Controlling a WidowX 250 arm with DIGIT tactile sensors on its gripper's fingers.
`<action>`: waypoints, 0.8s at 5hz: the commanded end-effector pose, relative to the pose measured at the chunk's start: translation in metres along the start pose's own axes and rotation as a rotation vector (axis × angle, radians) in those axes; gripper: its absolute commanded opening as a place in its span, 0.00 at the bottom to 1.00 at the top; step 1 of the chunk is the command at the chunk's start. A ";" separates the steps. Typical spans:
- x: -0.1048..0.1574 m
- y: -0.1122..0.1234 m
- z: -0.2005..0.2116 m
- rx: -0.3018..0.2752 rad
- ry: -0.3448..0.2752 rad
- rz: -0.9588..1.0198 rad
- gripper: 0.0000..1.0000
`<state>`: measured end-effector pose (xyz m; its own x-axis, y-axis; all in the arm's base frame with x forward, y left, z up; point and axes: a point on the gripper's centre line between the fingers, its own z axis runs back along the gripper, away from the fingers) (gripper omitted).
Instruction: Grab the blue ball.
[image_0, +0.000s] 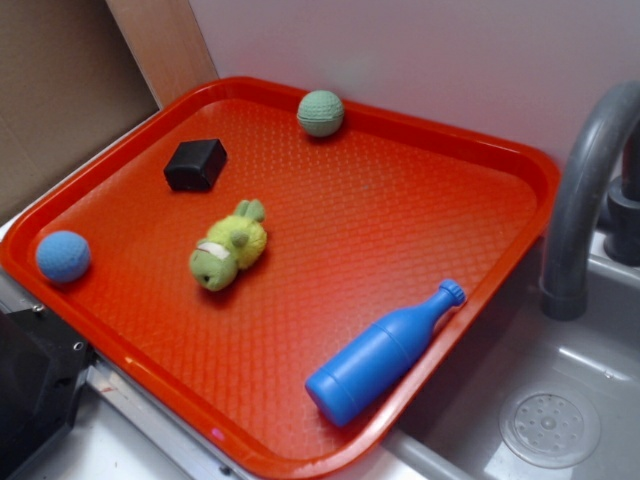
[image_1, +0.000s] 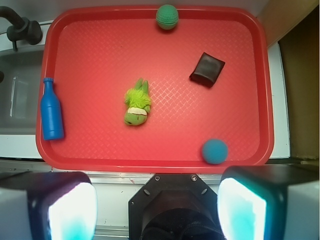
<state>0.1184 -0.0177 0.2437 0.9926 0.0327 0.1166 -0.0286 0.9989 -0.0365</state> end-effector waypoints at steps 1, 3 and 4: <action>0.000 0.000 0.000 0.000 0.000 0.000 1.00; 0.009 0.060 -0.098 0.126 0.020 0.013 1.00; -0.001 0.089 -0.146 0.138 0.071 -0.021 1.00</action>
<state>0.1294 0.0617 0.0868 0.9999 0.0023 0.0136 -0.0035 0.9957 0.0922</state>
